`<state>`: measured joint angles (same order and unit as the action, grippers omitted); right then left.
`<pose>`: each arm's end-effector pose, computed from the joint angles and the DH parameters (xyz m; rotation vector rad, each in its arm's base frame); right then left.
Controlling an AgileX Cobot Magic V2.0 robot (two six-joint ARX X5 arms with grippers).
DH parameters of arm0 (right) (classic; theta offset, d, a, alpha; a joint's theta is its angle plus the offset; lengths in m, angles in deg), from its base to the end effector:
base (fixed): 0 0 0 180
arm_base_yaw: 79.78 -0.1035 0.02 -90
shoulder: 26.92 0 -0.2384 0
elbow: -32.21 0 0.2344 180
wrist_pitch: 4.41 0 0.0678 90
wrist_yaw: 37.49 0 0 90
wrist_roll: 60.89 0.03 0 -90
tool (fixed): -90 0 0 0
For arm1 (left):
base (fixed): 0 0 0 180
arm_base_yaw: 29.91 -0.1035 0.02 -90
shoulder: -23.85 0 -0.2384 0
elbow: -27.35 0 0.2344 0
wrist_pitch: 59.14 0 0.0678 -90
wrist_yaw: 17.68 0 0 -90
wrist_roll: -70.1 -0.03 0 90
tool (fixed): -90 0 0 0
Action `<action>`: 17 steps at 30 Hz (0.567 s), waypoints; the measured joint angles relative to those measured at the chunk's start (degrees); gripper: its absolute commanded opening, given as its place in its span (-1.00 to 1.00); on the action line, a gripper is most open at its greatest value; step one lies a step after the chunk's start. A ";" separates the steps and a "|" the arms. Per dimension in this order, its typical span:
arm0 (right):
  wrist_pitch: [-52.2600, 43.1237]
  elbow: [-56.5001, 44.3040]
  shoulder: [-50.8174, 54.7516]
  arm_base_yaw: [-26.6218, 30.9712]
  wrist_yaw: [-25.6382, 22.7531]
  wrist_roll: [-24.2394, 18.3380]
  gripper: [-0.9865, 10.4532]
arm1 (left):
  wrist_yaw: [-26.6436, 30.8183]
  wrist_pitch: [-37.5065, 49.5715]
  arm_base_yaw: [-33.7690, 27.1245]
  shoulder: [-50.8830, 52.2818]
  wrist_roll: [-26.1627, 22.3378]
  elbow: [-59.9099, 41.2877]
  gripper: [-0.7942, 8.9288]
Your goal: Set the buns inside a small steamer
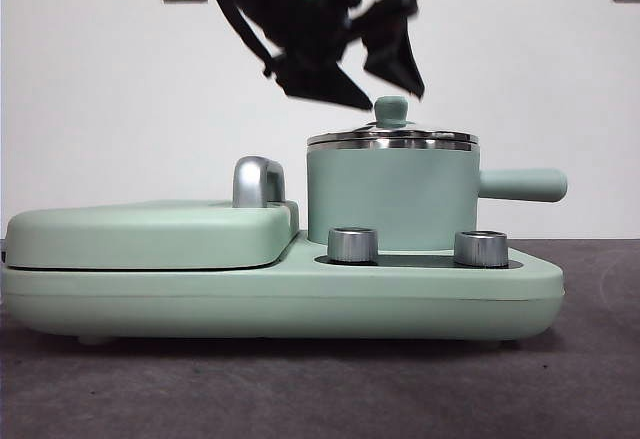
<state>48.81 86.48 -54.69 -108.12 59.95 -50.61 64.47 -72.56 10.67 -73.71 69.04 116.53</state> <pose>0.0914 0.0537 0.2753 0.0845 0.5191 0.5687 0.2812 -0.2463 0.2695 0.1276 0.3684 -0.8384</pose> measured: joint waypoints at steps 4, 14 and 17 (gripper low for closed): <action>0.00 0.00 0.00 0.00 0.02 0.00 -0.17 | -1.64 -7.23 -0.57 6.36 2.01 0.28 -0.12; -0.28 0.00 -3.34 -0.07 3.96 -1.29 -0.16 | -5.33 -27.15 -3.39 16.04 7.32 -2.05 -0.12; -1.84 0.00 -6.73 -0.07 6.40 -1.42 -0.16 | -5.44 -27.41 -4.28 21.24 7.87 -7.21 -0.13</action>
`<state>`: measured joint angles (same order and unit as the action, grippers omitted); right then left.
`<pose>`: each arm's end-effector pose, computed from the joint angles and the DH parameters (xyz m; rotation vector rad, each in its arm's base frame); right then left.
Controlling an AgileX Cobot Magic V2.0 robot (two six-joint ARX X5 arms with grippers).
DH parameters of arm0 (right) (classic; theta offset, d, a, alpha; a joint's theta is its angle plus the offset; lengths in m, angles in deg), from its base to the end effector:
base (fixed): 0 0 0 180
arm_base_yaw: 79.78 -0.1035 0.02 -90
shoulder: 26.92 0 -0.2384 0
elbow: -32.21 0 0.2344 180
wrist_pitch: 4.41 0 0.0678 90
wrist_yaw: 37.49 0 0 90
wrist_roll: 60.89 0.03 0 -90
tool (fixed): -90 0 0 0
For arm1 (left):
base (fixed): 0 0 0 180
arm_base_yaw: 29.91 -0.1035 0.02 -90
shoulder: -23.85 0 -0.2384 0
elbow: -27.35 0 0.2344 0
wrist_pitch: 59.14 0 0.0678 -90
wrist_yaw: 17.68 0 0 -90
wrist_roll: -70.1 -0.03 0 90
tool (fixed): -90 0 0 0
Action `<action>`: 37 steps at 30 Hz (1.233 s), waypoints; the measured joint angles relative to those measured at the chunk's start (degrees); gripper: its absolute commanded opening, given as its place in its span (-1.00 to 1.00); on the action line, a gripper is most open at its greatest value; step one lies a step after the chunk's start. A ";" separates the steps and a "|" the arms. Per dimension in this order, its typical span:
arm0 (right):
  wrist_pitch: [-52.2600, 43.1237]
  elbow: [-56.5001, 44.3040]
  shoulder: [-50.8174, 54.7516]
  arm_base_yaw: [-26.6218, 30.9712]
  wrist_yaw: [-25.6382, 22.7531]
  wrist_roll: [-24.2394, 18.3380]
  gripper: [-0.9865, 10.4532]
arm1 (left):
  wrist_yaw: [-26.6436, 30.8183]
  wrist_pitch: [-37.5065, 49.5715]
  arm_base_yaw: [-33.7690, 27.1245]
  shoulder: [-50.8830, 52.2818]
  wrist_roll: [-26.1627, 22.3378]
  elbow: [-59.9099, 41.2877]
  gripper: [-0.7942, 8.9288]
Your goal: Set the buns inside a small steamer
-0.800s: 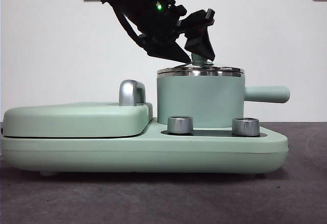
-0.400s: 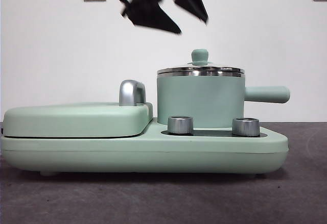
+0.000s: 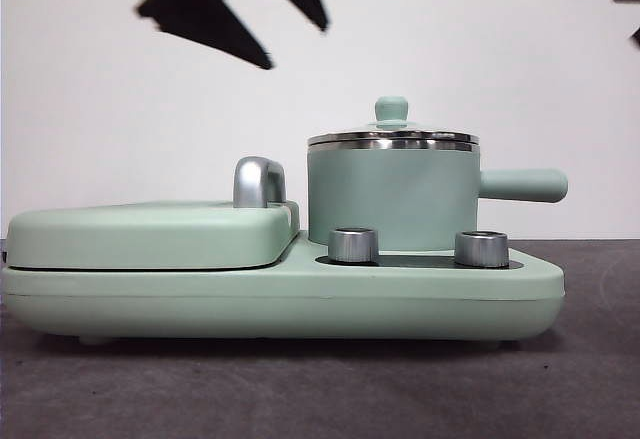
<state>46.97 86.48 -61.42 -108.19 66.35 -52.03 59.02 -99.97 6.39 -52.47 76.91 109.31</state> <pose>0.1080 0.0666 0.2670 0.0723 0.6134 0.6729 0.2185 -0.1690 0.3023 0.0184 0.6687 -0.7987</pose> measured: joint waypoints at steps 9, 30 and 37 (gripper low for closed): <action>-4.81 2.16 -12.61 -0.83 3.04 -0.76 -0.16 | 0.02 0.85 -4.26 18.56 3.52 -19.96 -0.13; -10.05 4.09 -17.97 -3.21 4.44 -1.92 -0.80 | -0.24 -1.27 -5.53 27.85 6.23 -25.53 -0.82; -10.29 4.09 -17.92 -3.21 4.57 -1.92 -0.80 | -0.26 -1.53 -5.53 27.98 6.23 -25.53 -0.82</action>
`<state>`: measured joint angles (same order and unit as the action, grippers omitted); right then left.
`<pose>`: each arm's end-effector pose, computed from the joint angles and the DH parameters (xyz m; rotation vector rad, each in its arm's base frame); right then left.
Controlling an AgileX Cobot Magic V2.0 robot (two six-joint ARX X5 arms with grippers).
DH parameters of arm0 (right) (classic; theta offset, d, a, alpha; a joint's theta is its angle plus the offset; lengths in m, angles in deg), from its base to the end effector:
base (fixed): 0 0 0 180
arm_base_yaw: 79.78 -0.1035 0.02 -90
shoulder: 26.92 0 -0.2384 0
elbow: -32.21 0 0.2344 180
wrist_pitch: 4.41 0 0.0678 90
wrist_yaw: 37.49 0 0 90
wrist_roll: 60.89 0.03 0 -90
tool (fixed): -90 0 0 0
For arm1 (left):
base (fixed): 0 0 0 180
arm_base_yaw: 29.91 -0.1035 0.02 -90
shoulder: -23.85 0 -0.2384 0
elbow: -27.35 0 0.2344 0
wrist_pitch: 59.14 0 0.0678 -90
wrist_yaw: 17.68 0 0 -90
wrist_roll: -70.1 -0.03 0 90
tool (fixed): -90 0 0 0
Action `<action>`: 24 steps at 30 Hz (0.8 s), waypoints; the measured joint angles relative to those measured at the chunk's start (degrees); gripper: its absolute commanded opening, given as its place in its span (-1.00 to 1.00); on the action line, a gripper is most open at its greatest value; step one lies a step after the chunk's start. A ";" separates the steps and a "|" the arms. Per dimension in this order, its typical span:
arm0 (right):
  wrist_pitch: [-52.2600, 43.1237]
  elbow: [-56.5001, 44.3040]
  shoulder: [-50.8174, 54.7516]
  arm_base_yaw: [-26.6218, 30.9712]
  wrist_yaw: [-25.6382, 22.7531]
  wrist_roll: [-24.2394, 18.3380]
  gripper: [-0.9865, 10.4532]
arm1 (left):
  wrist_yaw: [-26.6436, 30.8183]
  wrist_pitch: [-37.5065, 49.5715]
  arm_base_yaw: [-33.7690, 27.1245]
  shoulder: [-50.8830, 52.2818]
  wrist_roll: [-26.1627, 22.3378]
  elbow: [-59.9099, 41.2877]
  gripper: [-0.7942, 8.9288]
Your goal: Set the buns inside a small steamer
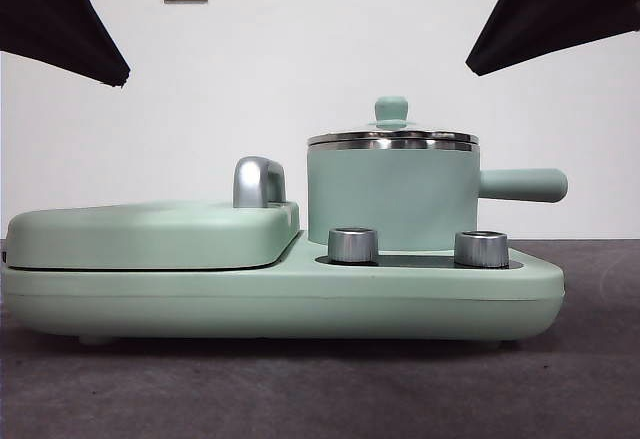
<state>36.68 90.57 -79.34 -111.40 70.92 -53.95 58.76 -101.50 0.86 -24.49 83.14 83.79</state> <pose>0.1538 0.1058 0.2613 0.0369 0.6786 0.8052 0.1457 -0.0949 0.2601 -0.1180 0.6873 -0.6766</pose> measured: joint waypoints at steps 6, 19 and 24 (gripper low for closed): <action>0.00 0.00 0.02 0.00 -0.02 0.00 -0.80 | 0.02 -0.22 0.11 0.33 -0.20 0.00 -0.82; -0.02 0.00 0.02 0.00 -0.04 0.00 -0.80 | 7.89 12.46 -18.47 27.69 -7.52 -19.17 -0.82; -0.02 0.00 0.02 0.00 -0.04 0.00 -0.80 | 8.87 16.96 -23.85 41.13 -7.69 -29.62 -0.82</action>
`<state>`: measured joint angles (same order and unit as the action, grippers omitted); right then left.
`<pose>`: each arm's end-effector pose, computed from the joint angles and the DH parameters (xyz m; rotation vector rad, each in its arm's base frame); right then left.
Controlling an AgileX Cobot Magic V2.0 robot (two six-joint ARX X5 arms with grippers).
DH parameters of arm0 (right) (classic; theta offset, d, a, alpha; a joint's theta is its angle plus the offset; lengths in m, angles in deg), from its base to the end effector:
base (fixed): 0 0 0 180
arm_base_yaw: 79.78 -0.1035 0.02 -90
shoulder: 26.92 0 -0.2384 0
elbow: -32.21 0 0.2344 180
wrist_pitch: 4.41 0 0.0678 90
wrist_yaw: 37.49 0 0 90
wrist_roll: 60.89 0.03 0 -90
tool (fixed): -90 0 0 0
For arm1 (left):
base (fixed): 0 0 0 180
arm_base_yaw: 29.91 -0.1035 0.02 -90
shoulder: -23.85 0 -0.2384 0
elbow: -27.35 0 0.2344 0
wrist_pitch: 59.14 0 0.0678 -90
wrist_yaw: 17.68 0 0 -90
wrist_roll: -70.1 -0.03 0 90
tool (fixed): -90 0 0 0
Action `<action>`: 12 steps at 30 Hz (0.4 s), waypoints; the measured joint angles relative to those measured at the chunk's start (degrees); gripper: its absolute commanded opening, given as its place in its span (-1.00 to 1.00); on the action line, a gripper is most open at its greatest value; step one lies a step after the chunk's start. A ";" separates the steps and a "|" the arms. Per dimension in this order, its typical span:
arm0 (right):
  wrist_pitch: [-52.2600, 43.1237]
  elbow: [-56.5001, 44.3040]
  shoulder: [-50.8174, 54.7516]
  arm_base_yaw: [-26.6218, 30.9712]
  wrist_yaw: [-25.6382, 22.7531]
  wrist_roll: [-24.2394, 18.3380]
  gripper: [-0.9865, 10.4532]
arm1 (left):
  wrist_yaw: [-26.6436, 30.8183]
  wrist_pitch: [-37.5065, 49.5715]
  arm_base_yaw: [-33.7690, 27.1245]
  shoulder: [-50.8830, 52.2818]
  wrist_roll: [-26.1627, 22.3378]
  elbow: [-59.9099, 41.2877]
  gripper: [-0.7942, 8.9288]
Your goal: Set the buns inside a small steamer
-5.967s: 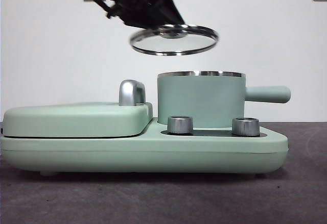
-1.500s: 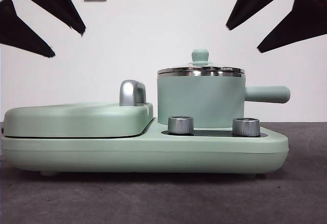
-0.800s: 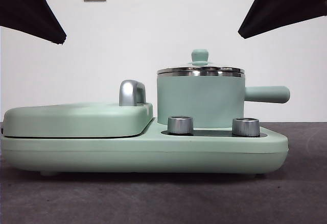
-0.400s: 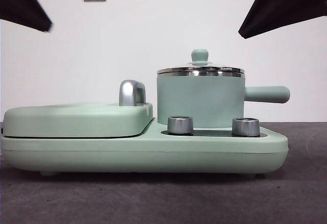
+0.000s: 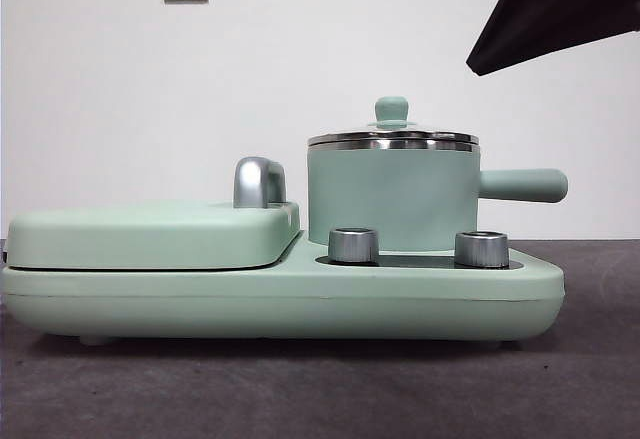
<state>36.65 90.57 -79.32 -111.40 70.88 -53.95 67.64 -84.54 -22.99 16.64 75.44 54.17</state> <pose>0.1538 0.1058 0.2614 0.0368 0.6776 0.8046 0.1005 -0.0147 0.2022 -0.0908 0.1106 -0.1974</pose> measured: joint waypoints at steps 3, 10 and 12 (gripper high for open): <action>0.00 0.00 0.00 0.00 -0.02 0.00 -0.80 | 0.02 3.41 -1.11 3.78 0.00 -5.07 -0.82; -0.02 0.00 0.02 0.00 -0.02 0.00 -0.80 | 0.00 8.96 -1.31 6.91 -0.46 -10.14 -0.82; -0.02 0.00 0.04 0.00 -0.02 0.00 -0.80 | 0.00 8.96 -1.31 6.95 -0.48 -10.14 -0.82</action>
<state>36.63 90.57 -79.27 -111.40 70.86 -53.95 67.64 -75.58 -24.30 23.59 74.96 44.03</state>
